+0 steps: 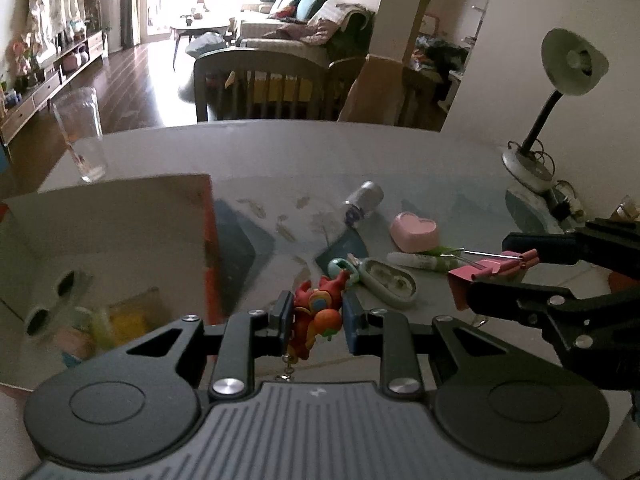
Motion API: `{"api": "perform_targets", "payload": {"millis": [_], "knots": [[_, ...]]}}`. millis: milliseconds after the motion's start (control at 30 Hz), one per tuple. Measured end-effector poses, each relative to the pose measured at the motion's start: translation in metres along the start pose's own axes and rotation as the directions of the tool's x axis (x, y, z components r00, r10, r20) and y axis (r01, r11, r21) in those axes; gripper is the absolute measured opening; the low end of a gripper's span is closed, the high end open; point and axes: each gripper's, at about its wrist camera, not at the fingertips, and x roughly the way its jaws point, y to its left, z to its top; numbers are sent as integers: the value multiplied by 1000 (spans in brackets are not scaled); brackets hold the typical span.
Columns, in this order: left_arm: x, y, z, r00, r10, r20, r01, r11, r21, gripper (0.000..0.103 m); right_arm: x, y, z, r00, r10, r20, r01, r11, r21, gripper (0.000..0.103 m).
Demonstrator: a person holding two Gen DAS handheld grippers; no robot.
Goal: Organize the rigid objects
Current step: 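Carry the keychain toy with left tool while right tool carries the binder clip into the box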
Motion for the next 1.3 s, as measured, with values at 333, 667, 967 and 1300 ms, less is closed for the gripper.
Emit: {"api": "perform_targets", "payload": {"millis": [333,667,967,1300], "knots": [[-44,49,5,998,21,54,-22,999,23,25,11,70,30,999,30,29,-29,998,-54,57],[-78,118,3,992,96,87,-96,995,-10,25,40,132,56,996,76,38,-73,993,-89,57],[-81,180,1,983,171,68,-169,985,-37,25,76,170,70,996,90,17,-87,990,-113,57],[-62,233,7,975,219,23,-218,975,-54,25,124,182,77,998,60,-35,-63,990,-128,57]]}}
